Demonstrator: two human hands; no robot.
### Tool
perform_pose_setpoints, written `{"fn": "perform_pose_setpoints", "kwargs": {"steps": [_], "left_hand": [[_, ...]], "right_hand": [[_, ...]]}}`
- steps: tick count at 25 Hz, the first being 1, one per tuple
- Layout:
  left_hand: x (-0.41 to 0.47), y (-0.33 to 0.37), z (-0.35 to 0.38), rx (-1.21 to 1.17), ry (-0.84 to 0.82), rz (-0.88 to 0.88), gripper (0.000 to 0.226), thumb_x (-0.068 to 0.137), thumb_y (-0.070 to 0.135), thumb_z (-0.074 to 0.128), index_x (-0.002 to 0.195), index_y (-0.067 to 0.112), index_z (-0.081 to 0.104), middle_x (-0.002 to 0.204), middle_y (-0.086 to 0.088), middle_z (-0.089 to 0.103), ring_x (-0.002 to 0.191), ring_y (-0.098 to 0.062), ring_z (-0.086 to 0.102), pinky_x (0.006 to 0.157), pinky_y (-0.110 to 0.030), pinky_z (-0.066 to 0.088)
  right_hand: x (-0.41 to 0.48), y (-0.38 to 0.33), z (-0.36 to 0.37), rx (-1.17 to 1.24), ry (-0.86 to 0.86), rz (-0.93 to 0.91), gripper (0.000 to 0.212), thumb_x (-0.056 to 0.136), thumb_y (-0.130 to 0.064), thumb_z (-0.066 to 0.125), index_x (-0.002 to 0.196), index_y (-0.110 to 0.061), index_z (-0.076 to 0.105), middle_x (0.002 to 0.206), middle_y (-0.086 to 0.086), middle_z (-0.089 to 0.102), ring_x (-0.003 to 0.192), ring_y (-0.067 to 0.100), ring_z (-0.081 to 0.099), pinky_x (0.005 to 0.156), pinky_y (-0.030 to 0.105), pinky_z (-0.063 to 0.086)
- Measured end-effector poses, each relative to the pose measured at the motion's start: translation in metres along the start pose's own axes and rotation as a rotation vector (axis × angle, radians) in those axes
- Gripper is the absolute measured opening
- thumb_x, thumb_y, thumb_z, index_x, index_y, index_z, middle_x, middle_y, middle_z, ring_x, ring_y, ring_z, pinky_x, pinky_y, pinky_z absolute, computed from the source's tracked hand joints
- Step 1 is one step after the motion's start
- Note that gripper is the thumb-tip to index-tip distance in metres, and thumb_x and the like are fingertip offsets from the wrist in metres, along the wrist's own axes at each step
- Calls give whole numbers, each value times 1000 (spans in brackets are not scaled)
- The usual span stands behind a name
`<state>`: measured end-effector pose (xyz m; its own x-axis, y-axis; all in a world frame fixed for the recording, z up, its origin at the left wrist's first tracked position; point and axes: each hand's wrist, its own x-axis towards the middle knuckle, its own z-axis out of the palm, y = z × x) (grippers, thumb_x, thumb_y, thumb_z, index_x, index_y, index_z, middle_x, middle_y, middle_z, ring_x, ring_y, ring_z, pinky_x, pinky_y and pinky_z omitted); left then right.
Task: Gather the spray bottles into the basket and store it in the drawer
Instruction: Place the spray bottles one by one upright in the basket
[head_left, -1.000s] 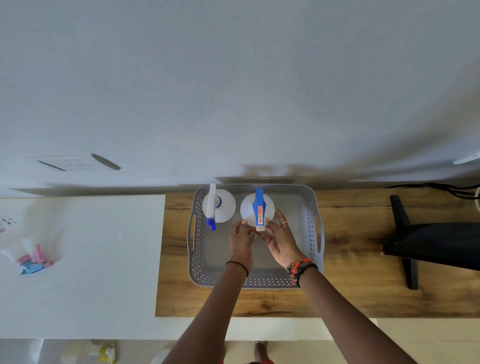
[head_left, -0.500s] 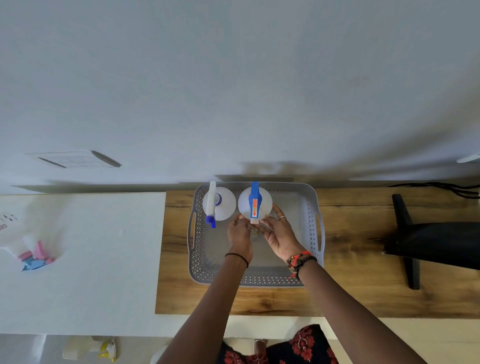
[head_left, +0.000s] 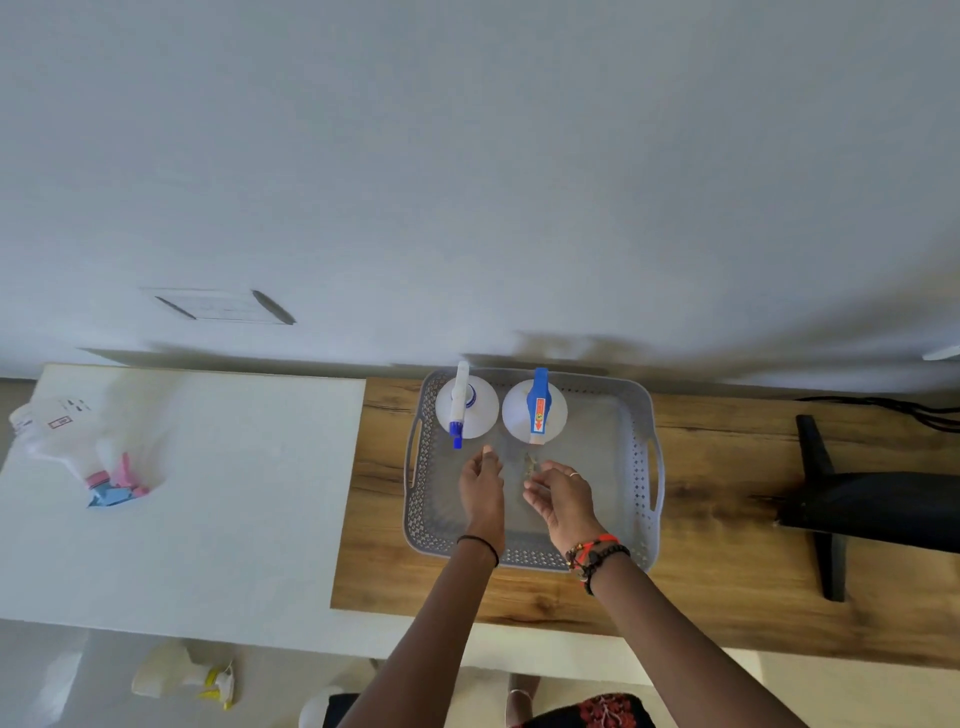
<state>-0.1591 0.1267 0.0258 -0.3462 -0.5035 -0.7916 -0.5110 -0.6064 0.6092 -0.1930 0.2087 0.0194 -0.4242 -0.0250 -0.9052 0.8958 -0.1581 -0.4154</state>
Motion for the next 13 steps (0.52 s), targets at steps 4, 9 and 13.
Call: {"fn": "perform_pose_setpoints", "kwargs": {"steps": [4, 9, 13], "left_hand": [[-21, -6, -40, 32, 43, 153, 17, 99, 24, 47, 104, 13, 60, 106, -4, 66, 103, -16, 60, 90, -29, 46], [-26, -11, -110, 48, 138, 282, 25, 100, 27, 47, 104, 11, 65, 100, -2, 70, 99, -18, 66, 78, -19, 48], [-16, 0, -181, 40, 235, 320, 23, 100, 30, 45, 99, 17, 63, 96, 2, 70, 99, -18, 66, 86, -29, 51]], "right_hand": [[-30, 28, 20, -22, -9, 12, 20, 93, 1, 41, 108, -4, 53, 77, 9, 55, 66, 18, 54, 71, 29, 52], [-57, 69, 67, -141, -38, -22, 16, 95, 0, 40, 105, -2, 53, 78, 11, 58, 65, 21, 57, 61, 28, 49], [-72, 99, 120, -211, -95, -36, 14, 96, -6, 43, 104, -4, 55, 77, 10, 59, 64, 19, 58, 59, 27, 51]]}}
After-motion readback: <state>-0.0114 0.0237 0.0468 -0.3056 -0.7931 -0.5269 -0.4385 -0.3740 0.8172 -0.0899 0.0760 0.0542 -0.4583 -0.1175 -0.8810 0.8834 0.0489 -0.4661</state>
